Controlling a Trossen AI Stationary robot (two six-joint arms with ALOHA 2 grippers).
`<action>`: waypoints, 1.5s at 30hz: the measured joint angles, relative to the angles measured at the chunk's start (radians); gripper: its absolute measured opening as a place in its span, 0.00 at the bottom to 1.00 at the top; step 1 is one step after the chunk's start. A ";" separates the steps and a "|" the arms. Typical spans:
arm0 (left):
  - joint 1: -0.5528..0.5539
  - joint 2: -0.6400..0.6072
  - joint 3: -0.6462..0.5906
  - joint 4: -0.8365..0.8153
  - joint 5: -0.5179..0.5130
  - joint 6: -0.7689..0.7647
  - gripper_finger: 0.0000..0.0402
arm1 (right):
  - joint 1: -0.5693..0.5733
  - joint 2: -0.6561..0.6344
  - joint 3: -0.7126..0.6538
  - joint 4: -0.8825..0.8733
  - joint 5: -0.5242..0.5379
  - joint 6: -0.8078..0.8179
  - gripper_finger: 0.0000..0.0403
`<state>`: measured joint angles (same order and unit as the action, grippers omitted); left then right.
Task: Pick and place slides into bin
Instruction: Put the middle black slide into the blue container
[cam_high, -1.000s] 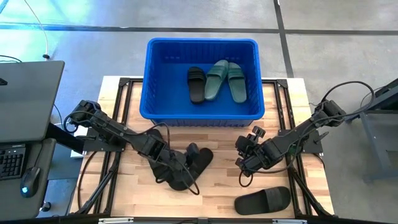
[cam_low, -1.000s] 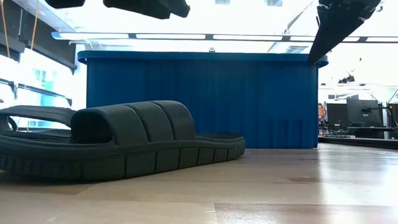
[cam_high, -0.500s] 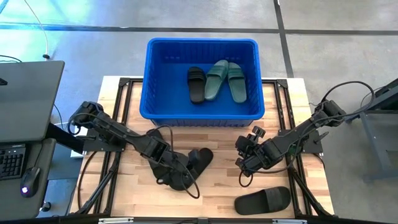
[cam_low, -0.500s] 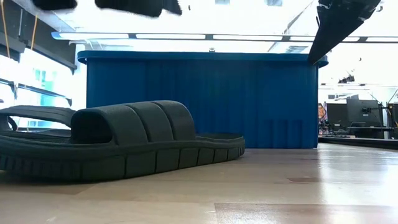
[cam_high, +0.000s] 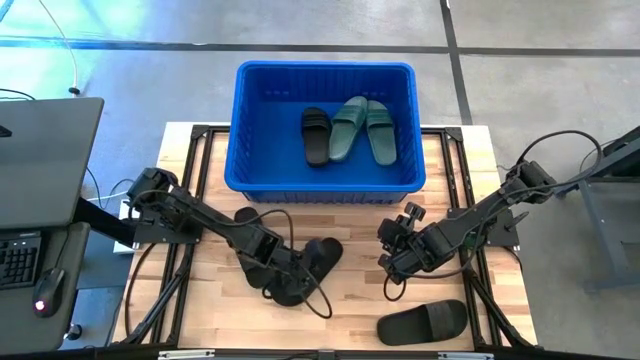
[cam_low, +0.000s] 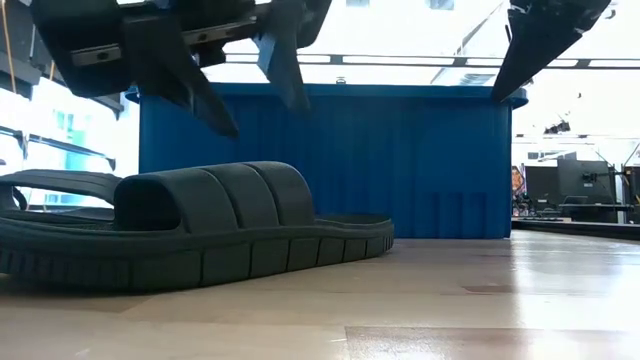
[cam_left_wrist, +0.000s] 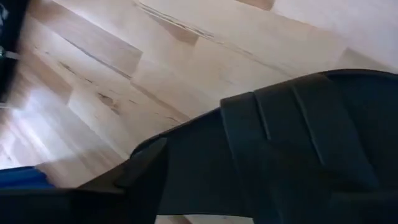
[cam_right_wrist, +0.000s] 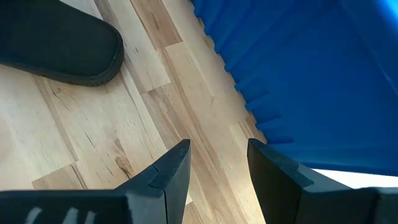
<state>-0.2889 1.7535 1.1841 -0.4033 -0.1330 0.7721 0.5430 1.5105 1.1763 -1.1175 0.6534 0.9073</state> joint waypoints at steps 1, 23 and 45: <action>0.001 0.000 0.001 -0.015 0.006 -0.012 0.63 | 0.000 0.000 0.000 0.000 0.001 -0.001 0.37; 0.175 0.081 0.017 -0.097 0.406 -0.083 0.60 | 0.000 0.000 0.000 0.005 0.026 -0.027 0.37; 0.170 0.079 0.015 -0.210 0.696 -0.153 0.58 | 0.000 0.000 0.000 0.005 0.031 -0.037 0.37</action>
<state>-0.1188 1.8328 1.1992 -0.6128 0.5625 0.6190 0.5430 1.5101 1.1767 -1.1122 0.6846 0.8703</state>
